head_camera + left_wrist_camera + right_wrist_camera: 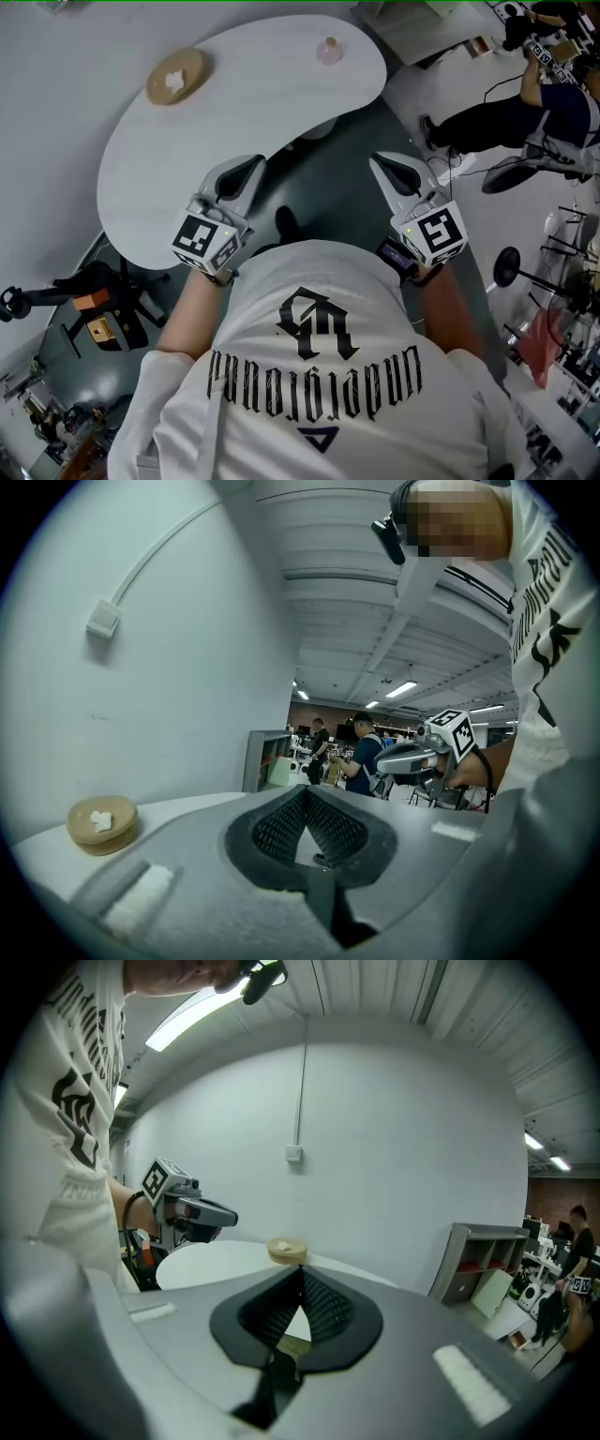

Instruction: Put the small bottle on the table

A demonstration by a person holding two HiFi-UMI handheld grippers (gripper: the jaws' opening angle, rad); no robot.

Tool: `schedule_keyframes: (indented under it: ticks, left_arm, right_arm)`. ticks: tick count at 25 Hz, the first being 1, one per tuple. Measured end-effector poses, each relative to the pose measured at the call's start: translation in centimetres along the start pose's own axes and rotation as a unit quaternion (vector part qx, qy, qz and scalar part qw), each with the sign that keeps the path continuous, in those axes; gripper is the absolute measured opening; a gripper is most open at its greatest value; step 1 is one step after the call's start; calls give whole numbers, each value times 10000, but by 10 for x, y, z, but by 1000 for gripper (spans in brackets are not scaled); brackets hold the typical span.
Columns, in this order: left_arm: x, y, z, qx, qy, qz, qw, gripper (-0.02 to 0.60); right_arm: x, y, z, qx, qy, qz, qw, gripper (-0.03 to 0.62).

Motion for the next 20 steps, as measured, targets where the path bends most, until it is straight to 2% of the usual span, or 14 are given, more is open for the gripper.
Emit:
schedule_keyframes:
  ticks: [10,20]
  left_arm:
    - [28,-108,-3,66,73,48,9999,6]
    - [30,-219,-14,83,43,186,9998,6]
  right_arm:
    - [-107,-15,-39,-42,-125,134,9998,2]
    - [-205,-11,-83,-115,-214,353,9991,2]
Point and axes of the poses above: the fingertips, and each gripper's own axes: x forward along the fingers, y to its left, z out of its top, the point moved 9 cm from there along -x, backward along the fingers, and after that the axes turned 6 degrees about x, right-handed, at the moved point
